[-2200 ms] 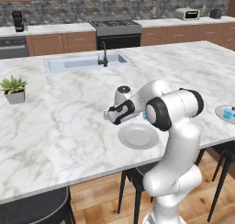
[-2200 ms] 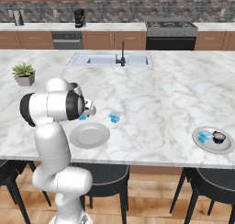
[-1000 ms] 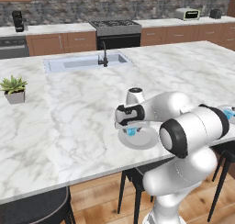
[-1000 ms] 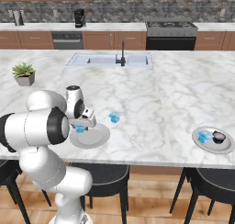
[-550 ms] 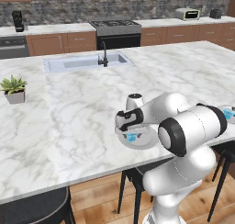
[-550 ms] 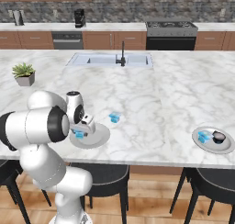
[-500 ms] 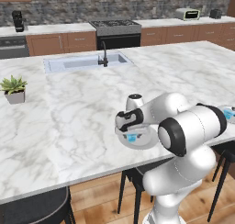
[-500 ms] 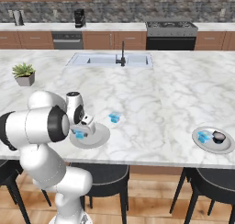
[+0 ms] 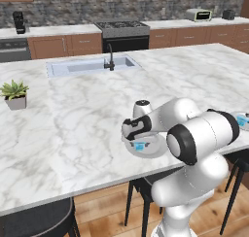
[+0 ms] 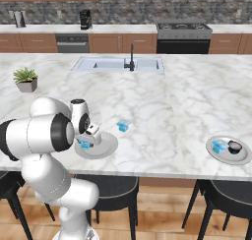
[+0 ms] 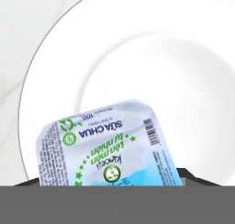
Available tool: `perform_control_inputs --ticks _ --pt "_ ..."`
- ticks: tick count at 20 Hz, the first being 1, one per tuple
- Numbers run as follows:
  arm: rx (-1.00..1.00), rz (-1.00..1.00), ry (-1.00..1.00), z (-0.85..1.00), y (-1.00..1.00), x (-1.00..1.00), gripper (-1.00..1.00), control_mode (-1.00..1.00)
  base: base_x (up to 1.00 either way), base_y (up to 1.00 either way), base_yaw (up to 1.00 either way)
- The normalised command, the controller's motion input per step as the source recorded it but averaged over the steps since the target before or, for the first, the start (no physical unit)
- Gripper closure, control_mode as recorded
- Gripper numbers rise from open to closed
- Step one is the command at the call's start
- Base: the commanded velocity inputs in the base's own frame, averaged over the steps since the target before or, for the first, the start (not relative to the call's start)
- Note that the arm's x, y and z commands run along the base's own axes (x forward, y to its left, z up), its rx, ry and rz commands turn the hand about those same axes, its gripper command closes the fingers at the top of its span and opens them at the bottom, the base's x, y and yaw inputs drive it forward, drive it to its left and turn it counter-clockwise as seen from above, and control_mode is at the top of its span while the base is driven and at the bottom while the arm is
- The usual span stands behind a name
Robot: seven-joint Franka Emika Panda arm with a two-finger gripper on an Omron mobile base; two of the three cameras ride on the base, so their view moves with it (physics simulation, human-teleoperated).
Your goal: Place two yogurt containers on each plate.
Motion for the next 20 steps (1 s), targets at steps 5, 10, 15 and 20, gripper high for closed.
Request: perform_control_inputs --ticks 5,10,15,20 --pt "0.0 -0.02 -0.01 -0.01 -0.06 -0.1 -1.0 -1.0 0.0 0.0 0.0" --pt "0.0 0.0 -0.15 0.0 -0.14 -0.09 -1.0 -1.0 0.0 0.0 0.0" --pt "0.0 0.03 -0.23 0.08 -0.07 0.0 -1.0 -1.0 0.0 0.0 0.0" --pt "0.0 0.03 -0.16 0.1 -0.04 0.0 -1.0 -1.0 0.0 0.0 0.0"
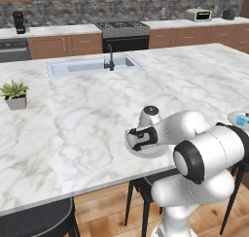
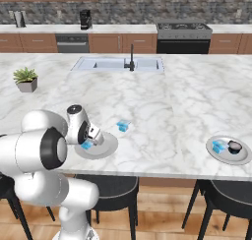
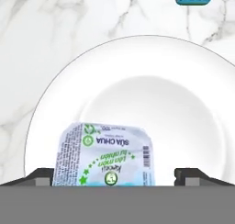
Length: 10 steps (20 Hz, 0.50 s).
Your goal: Place two yogurt containers on each plate.
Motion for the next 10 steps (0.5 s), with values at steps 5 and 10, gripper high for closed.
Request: perform_control_inputs --ticks 5,10 --pt "0.0 0.0 -0.03 0.08 -0.02 0.2 -1.0 -1.0 0.0 0.0 0.0" --pt "0.0 0.0 0.0 0.16 0.0 0.26 -1.0 -1.0 0.0 0.0 0.0"
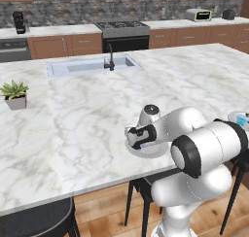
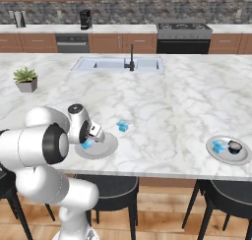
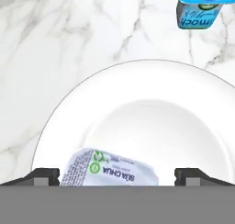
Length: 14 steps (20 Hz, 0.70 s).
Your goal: Place two yogurt containers on each plate.
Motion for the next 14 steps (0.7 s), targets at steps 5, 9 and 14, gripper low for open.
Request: perform_control_inputs --ticks 5,9,14 --pt "0.0 0.0 0.02 0.23 0.06 0.25 -1.0 -1.0 0.0 0.0 0.0" --pt "0.0 0.0 0.01 0.21 0.03 0.14 -1.0 -1.0 0.0 0.0 0.0" --pt "0.0 0.0 0.2 0.45 -0.1 0.03 -1.0 -1.0 0.0 0.0 0.0"
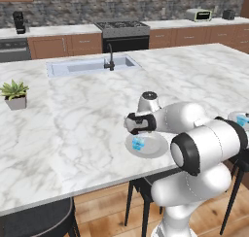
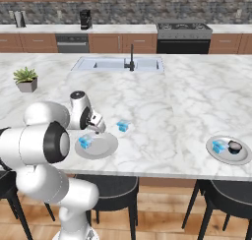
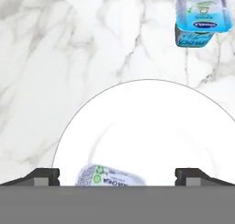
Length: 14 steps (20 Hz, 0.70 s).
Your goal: Place two yogurt containers on each plate.
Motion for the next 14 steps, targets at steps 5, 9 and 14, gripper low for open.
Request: perform_control_inputs --ticks 5,9,14 --pt "-0.12 0.08 0.28 0.5 -0.41 -0.03 -1.0 -1.0 0.0 0.0 0.0" --pt "-0.14 0.15 0.26 0.34 -0.56 -0.02 -1.0 -1.0 0.0 0.0 0.0" --pt "-0.21 0.2 0.27 0.17 -0.57 0.03 -1.0 -1.0 0.0 0.0 0.0"
